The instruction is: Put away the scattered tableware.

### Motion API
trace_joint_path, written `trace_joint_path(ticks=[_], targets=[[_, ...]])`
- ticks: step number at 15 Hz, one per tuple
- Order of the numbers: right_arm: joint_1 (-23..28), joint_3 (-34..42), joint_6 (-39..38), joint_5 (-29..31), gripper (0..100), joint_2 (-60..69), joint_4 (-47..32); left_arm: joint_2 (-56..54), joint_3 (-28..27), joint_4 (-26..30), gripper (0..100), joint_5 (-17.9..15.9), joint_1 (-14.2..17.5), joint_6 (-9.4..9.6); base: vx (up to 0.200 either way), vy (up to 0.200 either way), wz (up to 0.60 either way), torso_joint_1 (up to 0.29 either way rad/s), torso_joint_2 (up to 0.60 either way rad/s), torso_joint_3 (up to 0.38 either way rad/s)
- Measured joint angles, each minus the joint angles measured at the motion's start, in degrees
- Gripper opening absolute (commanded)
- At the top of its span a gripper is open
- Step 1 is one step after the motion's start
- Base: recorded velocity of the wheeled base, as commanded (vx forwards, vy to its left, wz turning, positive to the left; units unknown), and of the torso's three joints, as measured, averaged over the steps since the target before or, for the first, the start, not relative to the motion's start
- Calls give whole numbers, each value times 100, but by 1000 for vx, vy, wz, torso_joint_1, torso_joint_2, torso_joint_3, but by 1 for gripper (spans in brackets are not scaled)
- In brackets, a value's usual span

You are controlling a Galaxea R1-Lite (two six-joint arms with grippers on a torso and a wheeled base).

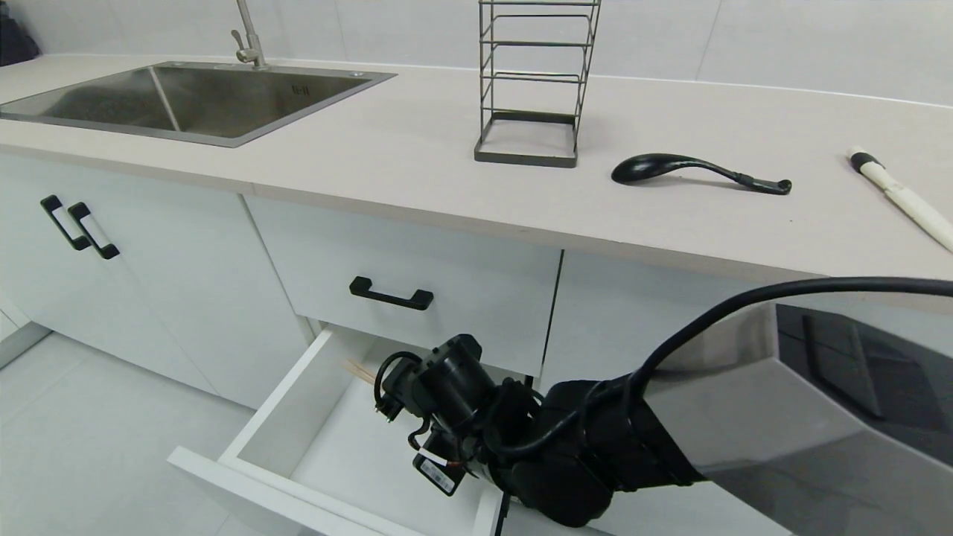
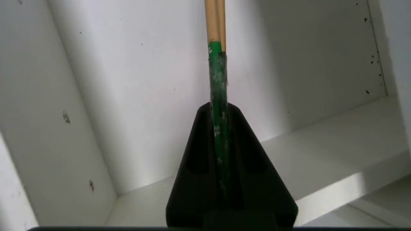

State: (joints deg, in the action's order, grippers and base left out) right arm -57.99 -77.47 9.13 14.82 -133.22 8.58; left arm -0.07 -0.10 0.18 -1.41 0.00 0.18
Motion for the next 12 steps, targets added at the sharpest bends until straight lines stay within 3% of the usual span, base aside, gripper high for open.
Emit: trace_joint_path(ticks=[12], targets=[[63, -1150, -29, -24, 0, -989, -227, 0, 0, 0, 100, 0, 0, 0, 0, 0, 0, 0, 0, 0]])
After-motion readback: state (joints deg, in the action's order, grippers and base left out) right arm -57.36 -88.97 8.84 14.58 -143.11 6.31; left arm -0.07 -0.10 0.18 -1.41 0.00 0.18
